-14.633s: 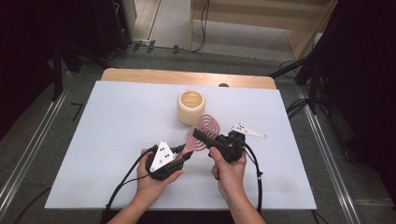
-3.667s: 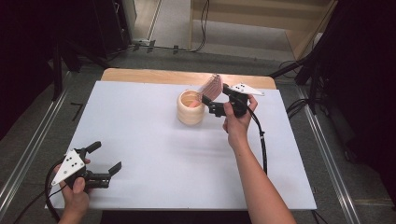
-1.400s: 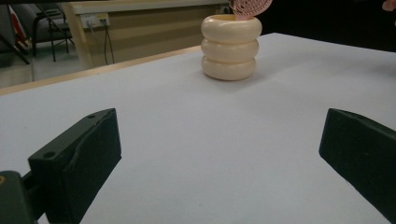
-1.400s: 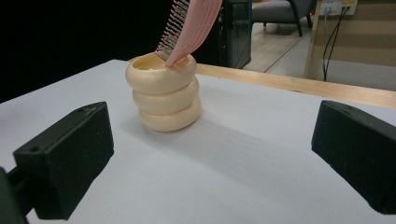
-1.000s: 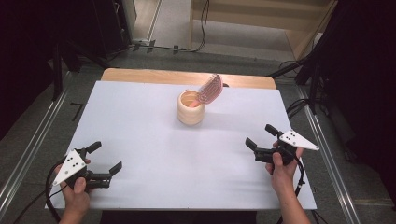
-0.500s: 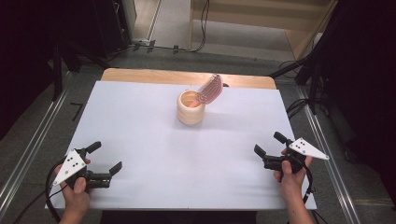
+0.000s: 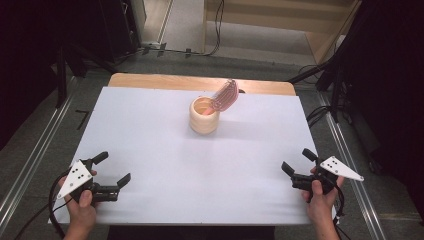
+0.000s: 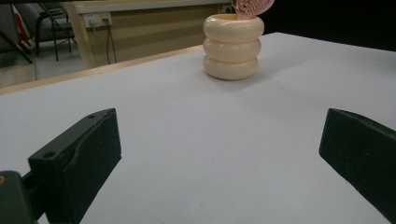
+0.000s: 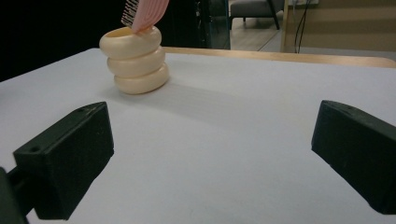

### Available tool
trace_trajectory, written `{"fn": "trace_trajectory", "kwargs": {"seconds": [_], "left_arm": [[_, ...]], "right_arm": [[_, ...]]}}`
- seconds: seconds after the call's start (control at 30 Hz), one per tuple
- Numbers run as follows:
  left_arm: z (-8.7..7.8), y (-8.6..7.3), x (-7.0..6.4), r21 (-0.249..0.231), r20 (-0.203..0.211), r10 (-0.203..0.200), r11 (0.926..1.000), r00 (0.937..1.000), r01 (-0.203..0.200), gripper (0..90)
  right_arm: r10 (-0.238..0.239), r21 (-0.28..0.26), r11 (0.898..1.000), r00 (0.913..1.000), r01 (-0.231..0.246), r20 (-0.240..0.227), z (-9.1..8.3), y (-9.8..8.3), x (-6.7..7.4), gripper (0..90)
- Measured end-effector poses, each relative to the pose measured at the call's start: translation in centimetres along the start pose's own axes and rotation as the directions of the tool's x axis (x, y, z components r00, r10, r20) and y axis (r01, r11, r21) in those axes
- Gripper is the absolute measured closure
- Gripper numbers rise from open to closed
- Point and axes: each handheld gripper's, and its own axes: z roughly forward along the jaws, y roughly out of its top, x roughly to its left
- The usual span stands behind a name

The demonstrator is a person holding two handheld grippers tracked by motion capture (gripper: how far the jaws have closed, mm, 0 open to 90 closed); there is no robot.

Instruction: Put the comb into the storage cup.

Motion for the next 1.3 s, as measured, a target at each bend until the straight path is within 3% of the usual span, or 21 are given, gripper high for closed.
{"fn": "trace_trajectory", "kwargs": {"seconds": [0.57, 1.3], "left_arm": [[0.1, 0.0, -0.1, 0.001, 0.001, 0.001, 1.0, 1.0, -0.001, 0.0], [0.1, 0.0, -0.1, 0.006, -0.003, 0.003, 1.0, 1.0, -0.003, 0.0]], "right_arm": [[0.013, -0.005, 1.0, 0.9995, -0.013, 0.028, -1.7, -1.5, -1.3, 0.0], [-0.018, 0.005, 1.0, 0.9994, 0.018, 0.031, -1.4, -2.3, -1.2, 0.0]]}}
